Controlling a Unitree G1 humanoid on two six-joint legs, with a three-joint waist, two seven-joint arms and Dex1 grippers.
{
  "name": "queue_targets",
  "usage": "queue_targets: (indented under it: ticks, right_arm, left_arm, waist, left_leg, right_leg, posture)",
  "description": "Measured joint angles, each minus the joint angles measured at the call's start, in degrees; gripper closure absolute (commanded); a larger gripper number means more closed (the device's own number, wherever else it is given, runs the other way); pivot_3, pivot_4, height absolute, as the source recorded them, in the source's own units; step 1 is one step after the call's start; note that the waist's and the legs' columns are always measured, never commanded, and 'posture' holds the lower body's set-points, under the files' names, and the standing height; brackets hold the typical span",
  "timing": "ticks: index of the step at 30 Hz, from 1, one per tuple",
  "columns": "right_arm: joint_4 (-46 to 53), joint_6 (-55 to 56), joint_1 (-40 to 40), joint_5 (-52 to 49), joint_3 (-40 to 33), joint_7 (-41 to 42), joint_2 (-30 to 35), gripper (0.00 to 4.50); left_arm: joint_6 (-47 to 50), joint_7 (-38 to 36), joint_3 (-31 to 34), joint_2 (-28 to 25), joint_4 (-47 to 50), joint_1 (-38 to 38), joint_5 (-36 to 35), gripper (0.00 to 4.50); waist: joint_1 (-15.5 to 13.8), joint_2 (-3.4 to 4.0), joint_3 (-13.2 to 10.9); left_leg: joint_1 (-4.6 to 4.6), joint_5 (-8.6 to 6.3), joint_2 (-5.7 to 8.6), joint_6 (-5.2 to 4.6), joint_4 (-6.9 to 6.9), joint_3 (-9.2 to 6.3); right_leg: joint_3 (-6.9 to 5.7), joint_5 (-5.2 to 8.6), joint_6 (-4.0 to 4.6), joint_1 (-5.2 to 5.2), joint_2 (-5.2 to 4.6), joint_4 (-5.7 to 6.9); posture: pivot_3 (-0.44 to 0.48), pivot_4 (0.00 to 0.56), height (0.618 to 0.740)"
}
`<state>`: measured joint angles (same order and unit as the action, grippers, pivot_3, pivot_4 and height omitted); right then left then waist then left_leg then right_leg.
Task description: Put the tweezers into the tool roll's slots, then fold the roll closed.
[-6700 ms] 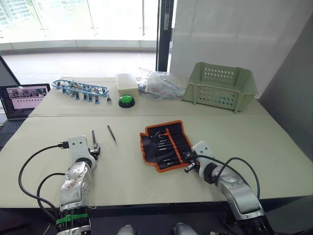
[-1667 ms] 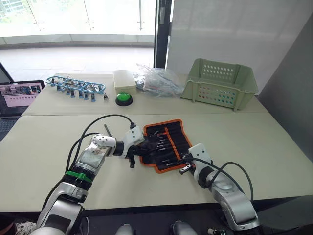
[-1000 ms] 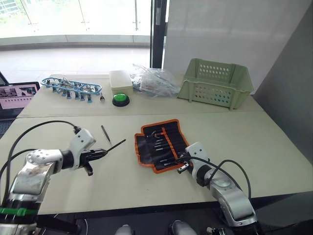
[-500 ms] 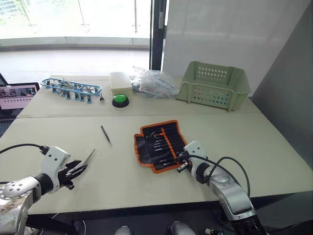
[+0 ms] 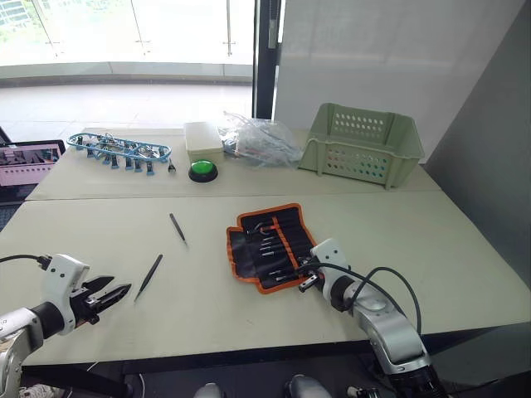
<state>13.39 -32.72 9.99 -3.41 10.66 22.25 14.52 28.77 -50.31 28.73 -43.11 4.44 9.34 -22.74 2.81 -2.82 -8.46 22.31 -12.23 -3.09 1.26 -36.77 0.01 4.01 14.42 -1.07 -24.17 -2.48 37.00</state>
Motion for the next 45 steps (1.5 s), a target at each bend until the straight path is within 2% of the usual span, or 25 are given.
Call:
queue_targets:
  ticks: [5, 10, 14, 23, 26, 31, 45]
  right_arm:
    - [0.06, 0.01, -0.08, 0.00, 0.00, 0.00, -0.13, 4.50]
    - [-0.13, 0.07, 0.00, 0.12, -0.04, -0.04, -0.20, 4.50]
    - [-0.46, 0.09, 0.19, 0.27, -0.14, -0.04, -0.24, 4.50]
    - [-0.46, 0.09, 0.22, 0.38, -0.10, -0.08, -0.47, 4.50]
    - [-0.35, 0.09, 0.14, 0.38, -0.10, -0.11, -0.48, 4.50]
    - [-0.37, 0.22, 0.10, 0.38, -0.11, -0.16, -0.53, 4.50]
    - [-0.62, 0.77, 0.23, 0.38, 0.00, -0.16, -0.80, 4.50]
  left_arm:
    - [0.10, 1.62, -0.52, 1.11, 3.00, 0.79, -0.20, 1.94]
    - [0.03, 5.73, -3.50, 5.69, 5.99, 1.58, 0.07, 1.94]
    - [0.05, 10.34, -5.52, 7.88, 5.96, -0.87, 1.30, 1.94]
    - [0.15, 13.66, -7.08, 9.14, 5.36, -2.15, 2.24, 1.94]
    - [0.24, 13.72, -7.05, 9.12, 5.32, -1.89, 2.21, 2.76]
    - [0.24, 13.68, -6.87, 9.00, 5.18, -1.43, 2.13, 4.43]
    - [0.48, 12.93, -6.13, 7.13, 5.86, -0.92, 0.17, 4.49]
  waist:
    - [0.06, 0.00, 0.00]
    - [-0.06, -0.03, 0.02]
    - [-0.29, 0.01, 0.02]
    - [-0.21, 0.16, 0.05]
    - [-0.19, 0.21, 0.04]
    - [-0.18, 0.22, 0.04]
    - [-0.08, 0.22, 0.02]
  left_leg:
    - [-0.01, 0.00, -0.03, 0.00, 0.04, 0.02]
    - [-0.02, 0.00, -0.03, 0.00, 0.05, 0.02]
    - [-0.07, 0.00, -0.01, 0.00, 0.05, 0.01]
    - [-0.12, 0.00, 0.01, 0.00, 0.05, 0.02]
    - [-0.12, 0.00, 0.01, 0.00, 0.05, 0.02]
    - [-0.09, 0.00, 0.02, 0.01, 0.05, 0.03]
    - [-0.05, -0.01, 0.01, 0.01, 0.22, 0.05]
  right_leg:
    - [0.00, 0.01, 0.01, -0.01, 0.01, 0.00]
    - [-0.01, 0.00, 0.01, 0.01, 0.01, 0.00]
    - [-0.01, 0.00, 0.00, 0.04, 0.02, 0.00]
    - [0.02, 0.01, 0.00, 0.06, 0.01, 0.01]
    - [0.02, 0.01, 0.00, 0.05, 0.01, 0.01]
    - [0.02, 0.01, 0.00, 0.05, -0.01, -0.08]
    - [0.03, 0.02, 0.00, -0.01, -0.03, -0.22]
  posture:
    - [0.000, 0.150, 0.725]
    - [0.000, 0.150, 0.725]
    - [0.000, 0.150, 0.725]
    - [0.000, 0.150, 0.725]
    - [0.000, 0.150, 0.725]
    - [0.000, 0.150, 0.725]
    - [0.000, 0.150, 0.725]
